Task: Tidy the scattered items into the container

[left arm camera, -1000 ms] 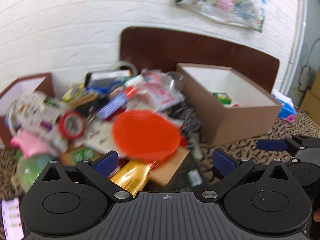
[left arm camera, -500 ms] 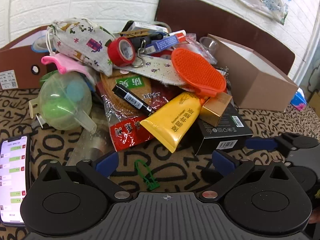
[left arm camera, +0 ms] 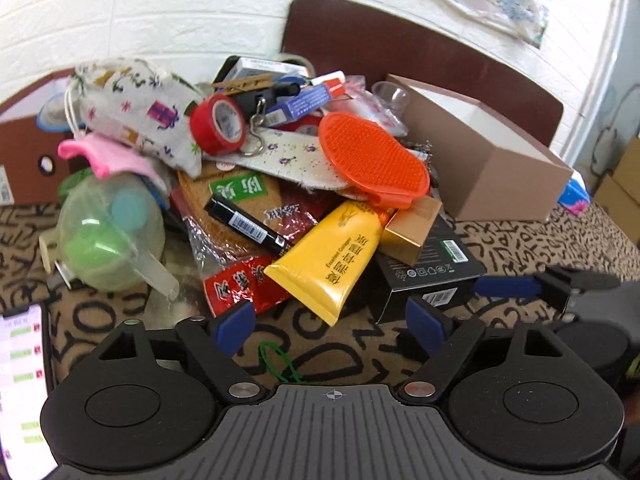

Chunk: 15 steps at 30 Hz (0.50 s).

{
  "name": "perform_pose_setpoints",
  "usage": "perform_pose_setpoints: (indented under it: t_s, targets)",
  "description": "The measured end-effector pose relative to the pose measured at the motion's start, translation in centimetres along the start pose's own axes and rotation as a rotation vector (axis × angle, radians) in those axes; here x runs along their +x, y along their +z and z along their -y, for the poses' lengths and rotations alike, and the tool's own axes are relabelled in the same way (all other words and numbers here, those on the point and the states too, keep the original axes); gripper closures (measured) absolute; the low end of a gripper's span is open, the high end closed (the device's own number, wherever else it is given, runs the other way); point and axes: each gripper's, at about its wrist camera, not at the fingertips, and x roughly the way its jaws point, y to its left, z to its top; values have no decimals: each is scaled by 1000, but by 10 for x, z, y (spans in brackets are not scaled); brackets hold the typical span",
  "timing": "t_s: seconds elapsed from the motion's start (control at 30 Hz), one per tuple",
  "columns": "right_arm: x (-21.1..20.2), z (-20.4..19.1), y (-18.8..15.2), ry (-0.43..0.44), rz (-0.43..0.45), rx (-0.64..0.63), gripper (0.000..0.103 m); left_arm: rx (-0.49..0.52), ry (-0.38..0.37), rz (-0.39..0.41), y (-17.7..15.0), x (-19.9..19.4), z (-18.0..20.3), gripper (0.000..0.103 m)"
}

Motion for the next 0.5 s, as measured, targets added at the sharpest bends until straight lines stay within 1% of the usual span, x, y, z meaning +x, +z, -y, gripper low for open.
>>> perform_pose_setpoints:
  t_s: [0.07,0.13,0.2,0.3,0.33,0.37,0.4,0.5]
  targets:
    - [-2,-1,1,-3,5,-11,1,-5,4,-23,1,0,-4,14]
    - [-5,-4,3,-4,17,-38,2,-16,10,-27,1,-3,-9,16]
    - [-8,-9,6,-10,39,-76,3,-8,-3,-30,1,-6,-12,18]
    - [-9,-16,8,-58,73,-160,3,-20,4,-50,-1,-5,-19,20]
    - [-6,-17,8,-81,77,-182,3,-28,14,-63,-2,-3,-22,22]
    - [-3,-17,8,-100,78,-194,4,-37,23,-78,-3,0,-24,27]
    - [0,-16,10,-106,78,-190,6,-49,30,-91,-4,2,-26,30]
    - [5,-8,16,-88,85,-139,8,-110,23,-95,-4,5,-33,32]
